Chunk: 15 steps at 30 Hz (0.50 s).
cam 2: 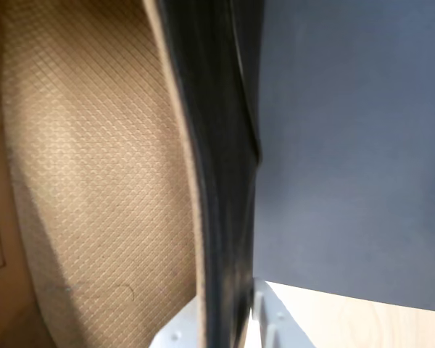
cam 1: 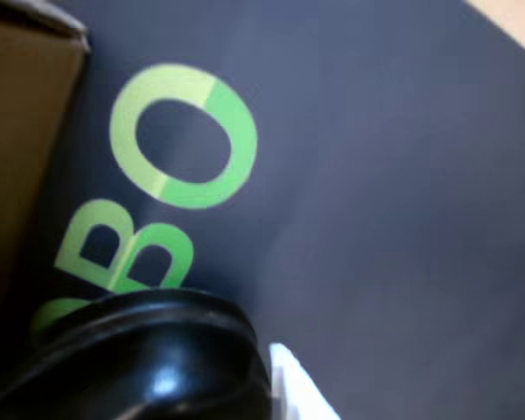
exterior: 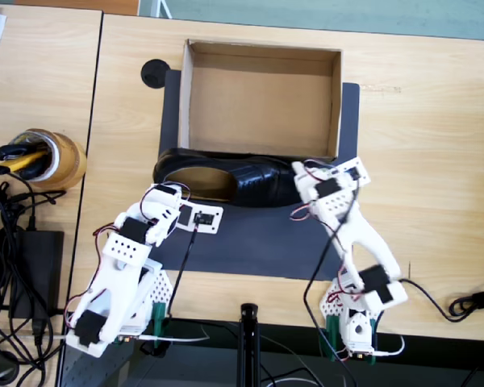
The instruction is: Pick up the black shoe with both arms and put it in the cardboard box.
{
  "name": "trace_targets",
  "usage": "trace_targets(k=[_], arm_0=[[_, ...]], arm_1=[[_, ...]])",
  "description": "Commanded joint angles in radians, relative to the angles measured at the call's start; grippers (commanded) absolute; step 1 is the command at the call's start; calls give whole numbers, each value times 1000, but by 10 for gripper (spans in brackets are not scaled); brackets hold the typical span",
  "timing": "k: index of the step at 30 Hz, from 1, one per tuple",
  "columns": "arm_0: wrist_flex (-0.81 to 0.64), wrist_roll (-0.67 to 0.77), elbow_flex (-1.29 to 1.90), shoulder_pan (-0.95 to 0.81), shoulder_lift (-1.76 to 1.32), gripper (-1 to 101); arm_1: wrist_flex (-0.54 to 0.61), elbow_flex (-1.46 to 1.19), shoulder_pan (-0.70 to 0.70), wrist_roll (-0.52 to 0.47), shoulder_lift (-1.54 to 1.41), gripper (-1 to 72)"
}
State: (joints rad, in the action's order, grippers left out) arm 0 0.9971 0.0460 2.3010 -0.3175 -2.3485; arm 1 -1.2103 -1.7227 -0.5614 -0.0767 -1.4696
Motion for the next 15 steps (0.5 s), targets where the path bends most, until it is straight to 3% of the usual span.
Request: trace_targets(k=[1,10,15], arm_0=[[-6,20,-71,-18,-17,-1],[-8,17,-71,-18,-9,-1],[-9,15,-69,-11,-5,-1]], arm_1=[[-20,5,-67,-15,37,555],[-9,49,-173,0,147,580],[-5,74,-175,15,192,291]])
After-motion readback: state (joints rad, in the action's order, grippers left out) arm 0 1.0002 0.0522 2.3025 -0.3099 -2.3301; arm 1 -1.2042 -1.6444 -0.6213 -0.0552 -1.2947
